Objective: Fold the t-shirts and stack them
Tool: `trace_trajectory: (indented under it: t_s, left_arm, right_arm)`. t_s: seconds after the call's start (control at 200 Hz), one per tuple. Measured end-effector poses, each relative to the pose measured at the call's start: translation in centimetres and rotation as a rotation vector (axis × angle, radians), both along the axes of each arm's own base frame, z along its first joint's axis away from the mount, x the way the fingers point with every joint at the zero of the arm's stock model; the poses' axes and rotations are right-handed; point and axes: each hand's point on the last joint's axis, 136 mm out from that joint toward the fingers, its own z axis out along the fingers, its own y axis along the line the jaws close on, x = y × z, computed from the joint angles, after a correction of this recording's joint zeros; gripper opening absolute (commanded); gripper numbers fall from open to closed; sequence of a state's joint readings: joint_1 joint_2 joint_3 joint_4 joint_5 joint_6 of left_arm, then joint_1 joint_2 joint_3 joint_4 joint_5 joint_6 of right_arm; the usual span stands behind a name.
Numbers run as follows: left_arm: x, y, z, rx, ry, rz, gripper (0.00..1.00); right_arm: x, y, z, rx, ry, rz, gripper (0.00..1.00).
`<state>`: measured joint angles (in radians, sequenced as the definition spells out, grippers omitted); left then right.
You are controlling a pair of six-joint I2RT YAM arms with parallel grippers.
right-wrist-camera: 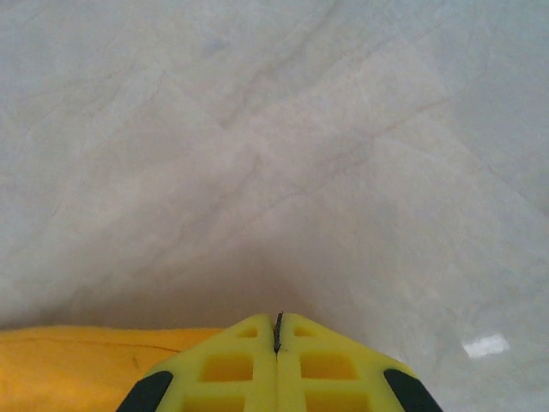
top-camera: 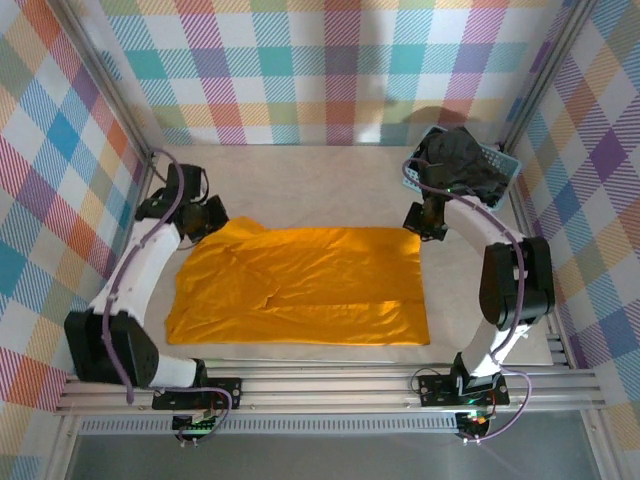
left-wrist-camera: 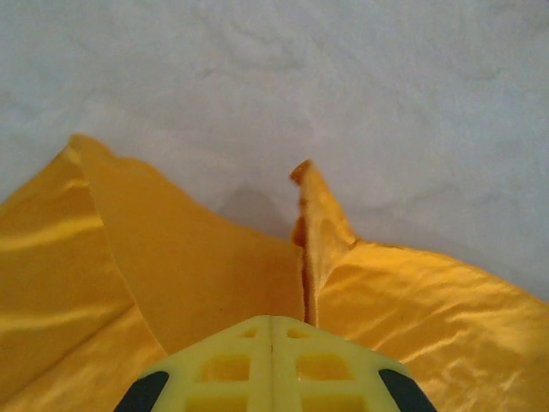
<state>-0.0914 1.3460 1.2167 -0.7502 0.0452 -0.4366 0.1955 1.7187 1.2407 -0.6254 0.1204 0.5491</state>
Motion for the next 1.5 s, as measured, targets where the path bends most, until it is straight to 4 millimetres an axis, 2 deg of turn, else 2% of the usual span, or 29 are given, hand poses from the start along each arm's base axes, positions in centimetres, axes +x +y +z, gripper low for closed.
trace_trajectory:
  t_s: [0.165, 0.32, 0.46, 0.64, 0.82, 1.045, 1.245, 1.499]
  left_arm:
    - [-4.6, 1.4, 0.8, 0.022, -0.024, 0.058, 0.00]
    - [-8.4, 2.5, 1.3, 0.027, -0.056, 0.128, 0.00]
    - [-11.1, 3.4, -0.7, 0.036, -0.015, 0.182, 0.00]
    - [-13.7, 4.4, -3.6, 0.067, 0.068, 0.239, 0.00]
    - [-14.5, 5.4, -3.7, 0.090, 0.071, 0.305, 0.00]
    - [-14.8, 6.1, -4.4, 0.093, 0.088, 0.385, 0.00]
    - [-15.1, 6.4, -5.5, 0.098, 0.122, 0.424, 0.00]
    - [-15.7, 6.5, -6.8, 0.093, 0.151, 0.458, 0.00]
  right_arm:
    - [-3.8, -1.1, -0.7, -0.016, 0.039, -0.032, 0.00]
    - [-5.9, -1.6, -1.7, -0.021, 0.080, -0.058, 0.00]
    - [-6.9, -1.3, -2.4, 0.006, 0.108, -0.070, 0.00]
    - [-8.9, -1.2, -2.9, 0.035, 0.135, -0.094, 0.00]
    - [-11.1, -1.1, -2.7, 0.056, 0.144, -0.120, 0.00]
    - [-13.2, -0.6, -3.6, 0.067, 0.188, -0.132, 0.00]
    - [-13.7, 0.1, -3.5, 0.066, 0.196, -0.130, 0.00]
    - [-14.1, -0.6, -3.4, 0.034, 0.195, -0.163, 0.00]
